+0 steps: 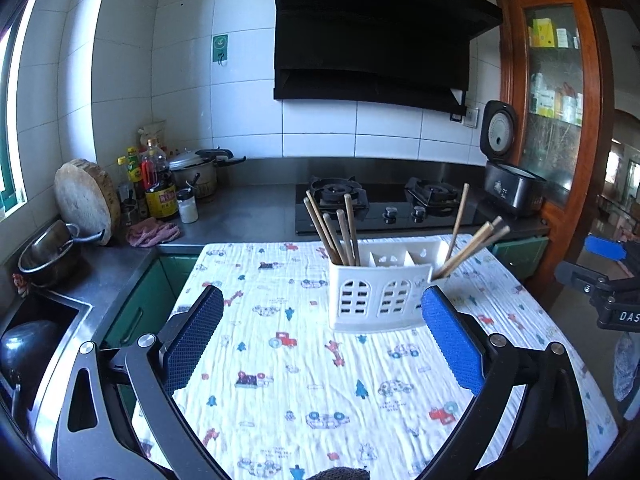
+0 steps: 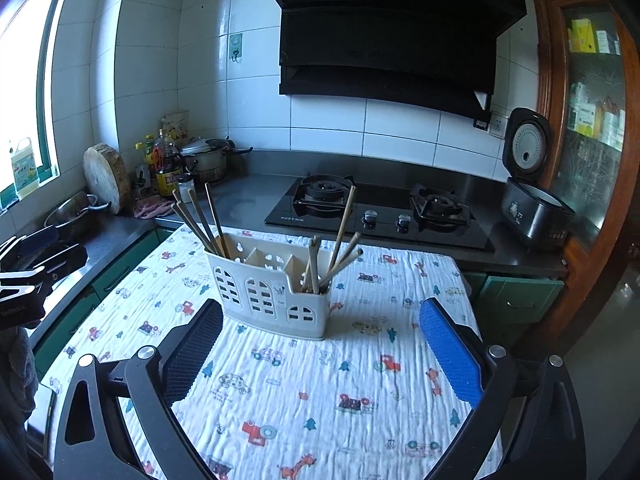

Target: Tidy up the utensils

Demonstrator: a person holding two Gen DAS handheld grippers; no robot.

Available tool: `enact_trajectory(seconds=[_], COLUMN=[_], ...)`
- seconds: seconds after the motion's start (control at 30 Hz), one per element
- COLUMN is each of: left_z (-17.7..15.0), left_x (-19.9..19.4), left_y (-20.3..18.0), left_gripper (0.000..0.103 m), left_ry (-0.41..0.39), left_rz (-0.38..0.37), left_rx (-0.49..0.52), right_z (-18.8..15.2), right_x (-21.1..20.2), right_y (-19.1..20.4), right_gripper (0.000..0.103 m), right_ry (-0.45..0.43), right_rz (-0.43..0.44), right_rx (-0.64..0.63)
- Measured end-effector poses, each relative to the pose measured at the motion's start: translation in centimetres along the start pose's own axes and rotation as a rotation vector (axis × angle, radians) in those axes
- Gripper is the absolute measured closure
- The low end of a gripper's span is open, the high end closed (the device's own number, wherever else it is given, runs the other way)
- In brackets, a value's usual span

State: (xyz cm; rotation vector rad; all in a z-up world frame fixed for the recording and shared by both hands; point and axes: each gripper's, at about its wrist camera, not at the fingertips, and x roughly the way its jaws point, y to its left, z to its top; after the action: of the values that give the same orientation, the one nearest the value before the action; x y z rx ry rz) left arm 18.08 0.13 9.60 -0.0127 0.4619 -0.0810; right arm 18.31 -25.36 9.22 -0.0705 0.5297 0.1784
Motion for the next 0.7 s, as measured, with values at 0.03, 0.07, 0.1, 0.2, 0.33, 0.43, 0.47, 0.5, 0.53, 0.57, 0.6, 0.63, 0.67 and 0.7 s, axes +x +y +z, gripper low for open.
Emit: enact_trajectory(seconds=[0.03,0.07,0.1,0.2,0.33,0.43,0.47,0.5,0.53,0.57,0.6,0.63,0.67,0.7], left_z=[-0.4,-0.8,-1.3,-2.3,-3.9,-4.9,-5.3,-5.6,-6.1,-6.4,-6.6,-7.1,-7.4,-7.5], left_x=[-0.3,-0.5,-0.7,-1.3,-2.3,-3.1,-3.3,-3.5,-3.7,-3.9,-4.0,-4.2,-4.3,-4.4], left_y=[0.0,0.1,0.1,0.3,0.4,0.0,-0.1,-0.2,-0.3,-0.3,-0.3,-0.3,-0.4,-0.4], left_gripper=[0.005,0.005,0.005,0.005,0.005,0.005,0.005,0.005,0.005,0.005,0.005,0.005,0.005,0.005], left_ry=[-0.001,-0.001,0.002,0.006,0.006,0.003,0.002,0.003,0.007,0.010,0.012,0.015,0.018,0.021], left_rz=[-0.004,-0.005,-0.006,-0.005,0.004,0.026,0.032,0.033,0.029,0.024,0.019,0.013,0.010,0.009], left_rx=[-0.006,-0.014,-0.020,-0.033,-0.049,-0.024,-0.016,-0.013,-0.009,-0.010,-0.014,-0.016,-0.014,-0.011], right_z=[-0.3,-0.7,-1.2,-2.5,-4.1,-5.6,-6.0,-6.5,-6.9,-7.2,-7.7,-8.0,-8.3,-8.7], right_x=[-0.1,-0.3,-0.4,-0.9,-1.2,-1.6,-1.8,-2.0,-2.2,-2.3,-2.6,-2.8,-3.0,-3.2], right_y=[0.1,0.3,0.5,1.1,1.5,1.9,2.0,1.9,1.9,1.7,1.6,1.6,1.7,1.7], right_gripper=[0.007,0.007,0.007,0.007,0.007,0.007,0.007,0.007,0.007,0.007,0.007,0.007,0.007,0.007], right_ry=[-0.005,-0.008,-0.008,-0.010,-0.003,-0.006,-0.005,-0.004,-0.002,0.001,0.003,0.001,-0.001,-0.002], right_rz=[-0.007,-0.018,-0.027,-0.039,-0.038,-0.057,-0.054,-0.046,-0.034,-0.023,-0.015,-0.018,-0.021,-0.023], right_rx=[-0.002,-0.010,-0.021,-0.037,-0.033,-0.028,-0.021,-0.006,0.013,0.031,0.051,0.061,0.067,0.074])
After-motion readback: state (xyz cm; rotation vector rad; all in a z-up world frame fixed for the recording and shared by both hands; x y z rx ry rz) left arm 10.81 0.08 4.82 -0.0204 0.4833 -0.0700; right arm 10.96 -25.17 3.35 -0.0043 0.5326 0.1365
